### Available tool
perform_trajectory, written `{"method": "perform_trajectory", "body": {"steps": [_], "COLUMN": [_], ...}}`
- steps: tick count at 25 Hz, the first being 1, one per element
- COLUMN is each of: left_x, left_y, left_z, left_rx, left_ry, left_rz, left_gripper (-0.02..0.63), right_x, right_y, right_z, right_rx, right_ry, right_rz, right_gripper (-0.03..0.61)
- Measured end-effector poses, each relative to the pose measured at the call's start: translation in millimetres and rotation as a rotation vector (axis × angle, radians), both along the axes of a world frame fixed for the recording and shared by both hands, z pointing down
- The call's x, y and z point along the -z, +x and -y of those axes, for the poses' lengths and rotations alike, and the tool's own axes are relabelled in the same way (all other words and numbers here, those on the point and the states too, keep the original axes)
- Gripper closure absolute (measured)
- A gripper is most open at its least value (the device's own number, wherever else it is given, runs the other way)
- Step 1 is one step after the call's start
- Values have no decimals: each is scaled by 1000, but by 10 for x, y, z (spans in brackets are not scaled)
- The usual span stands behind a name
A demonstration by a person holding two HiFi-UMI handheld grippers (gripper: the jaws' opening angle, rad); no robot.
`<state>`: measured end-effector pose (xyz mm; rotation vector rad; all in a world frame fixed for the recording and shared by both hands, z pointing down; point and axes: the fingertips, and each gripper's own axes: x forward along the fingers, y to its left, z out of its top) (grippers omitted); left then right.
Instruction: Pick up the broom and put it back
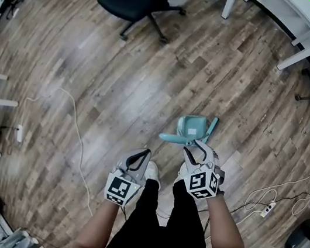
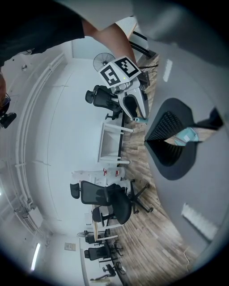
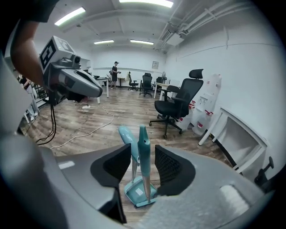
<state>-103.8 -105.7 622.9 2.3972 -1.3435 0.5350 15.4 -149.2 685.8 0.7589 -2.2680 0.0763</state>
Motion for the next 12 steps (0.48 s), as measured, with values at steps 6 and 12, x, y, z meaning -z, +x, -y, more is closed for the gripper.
{"method": "perform_trajectory", "body": {"steps": [6,12], "left_x": [8,-18], "left_y": [-85,-95], "left_z": [59,32], "left_rx": [29,30], "left_ry": [-9,-16], "left_rz": [15,10], "left_gripper": [595,595], "right_x": [-19,-35], "right_y": [-48,-50], "right_z": [29,32], "right_rx": [4,5], "right_ry": [3,23], "right_rz": [-4,-8], "right_gripper": [432,487]}}
